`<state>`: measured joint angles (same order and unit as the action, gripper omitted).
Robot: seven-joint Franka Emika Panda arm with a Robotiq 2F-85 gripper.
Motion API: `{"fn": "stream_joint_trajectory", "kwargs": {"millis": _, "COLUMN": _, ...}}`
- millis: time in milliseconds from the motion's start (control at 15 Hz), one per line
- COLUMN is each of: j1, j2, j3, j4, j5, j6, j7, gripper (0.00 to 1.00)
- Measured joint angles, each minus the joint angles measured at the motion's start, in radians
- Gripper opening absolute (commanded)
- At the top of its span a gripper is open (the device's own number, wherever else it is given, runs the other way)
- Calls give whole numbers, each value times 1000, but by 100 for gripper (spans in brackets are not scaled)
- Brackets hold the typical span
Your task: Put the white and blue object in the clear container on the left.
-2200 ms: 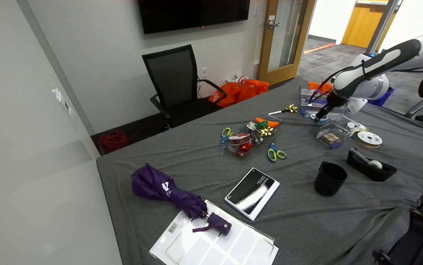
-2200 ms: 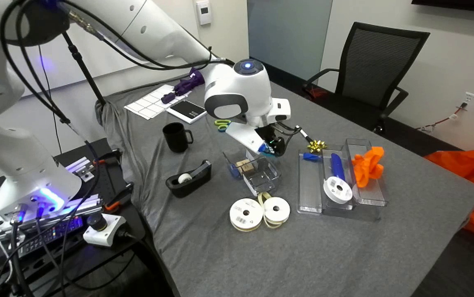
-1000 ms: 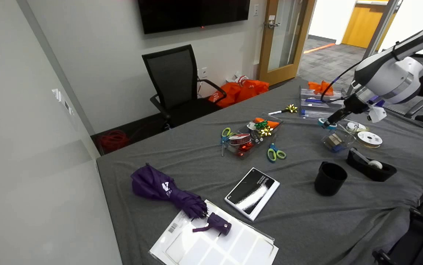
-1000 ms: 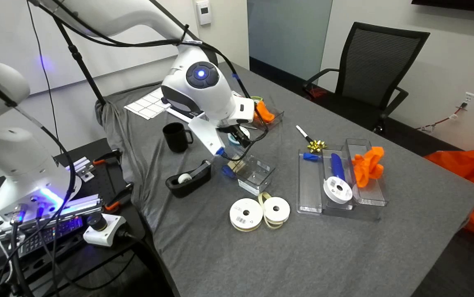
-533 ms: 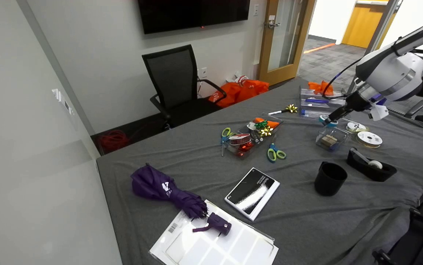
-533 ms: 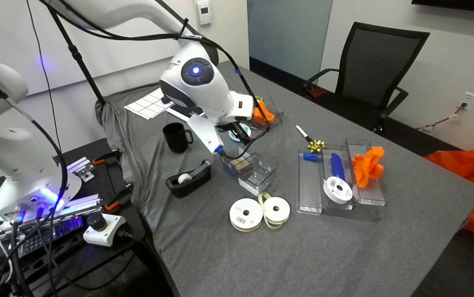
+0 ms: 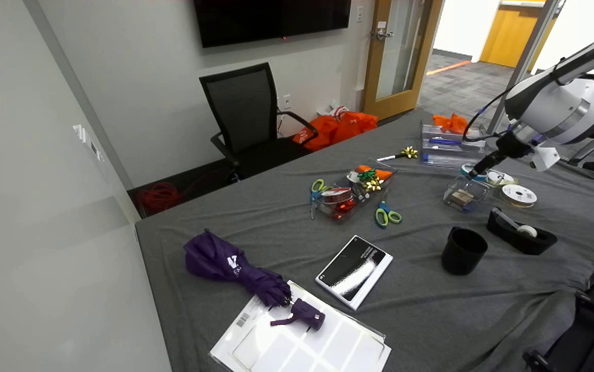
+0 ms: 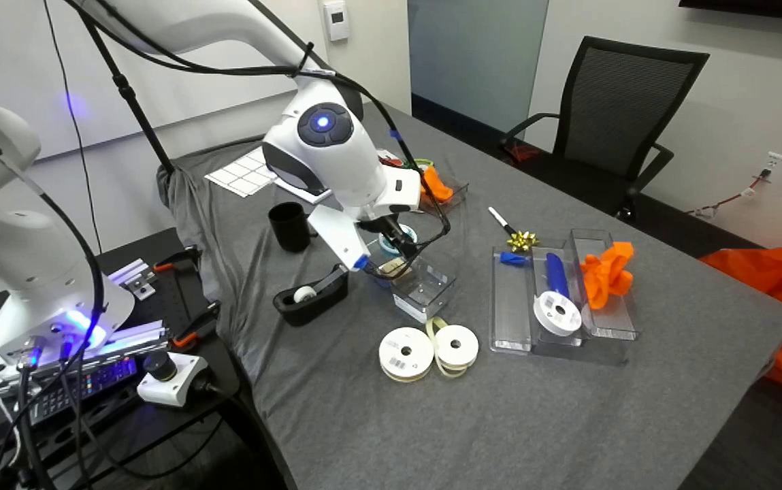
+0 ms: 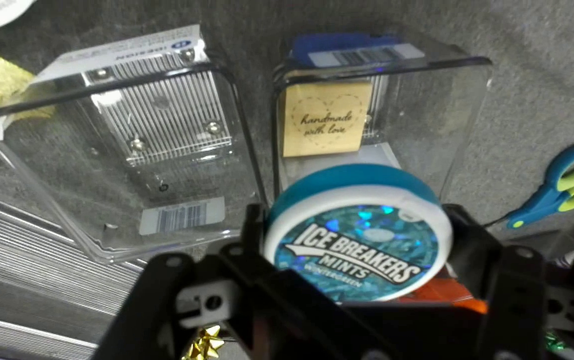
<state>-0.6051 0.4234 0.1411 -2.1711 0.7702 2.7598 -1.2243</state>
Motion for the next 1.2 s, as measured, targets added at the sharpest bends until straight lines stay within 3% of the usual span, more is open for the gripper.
{"fn": "stream_joint_trajectory", "kwargs": {"millis": 467, "j1": 37, "j2": 4, "j3": -15, "j4": -20, "j5": -77, "j6": 82, "j7": 21, "gripper": 61}}
{"fn": "stream_joint_trajectory", "kwargs": {"millis": 867, "j1": 77, "j2": 14, "j3": -16, "j4": -50, "j5": -108, "j6": 79, "j7": 28, "gripper": 61}}
{"fn": "stream_joint_trajectory", "kwargs": {"millis": 933, "j1": 82, "j2": 18, "j3": -16, "j4": -53, "j5": -110, "j6": 79, "j7": 28, "gripper": 97}}
{"fn": "stream_joint_trajectory", "kwargs": {"millis": 1200, "j1": 95, "j2": 34, "j3": -18, "j4": -54, "j5": -112, "j6": 82, "j7": 29, "gripper": 100}}
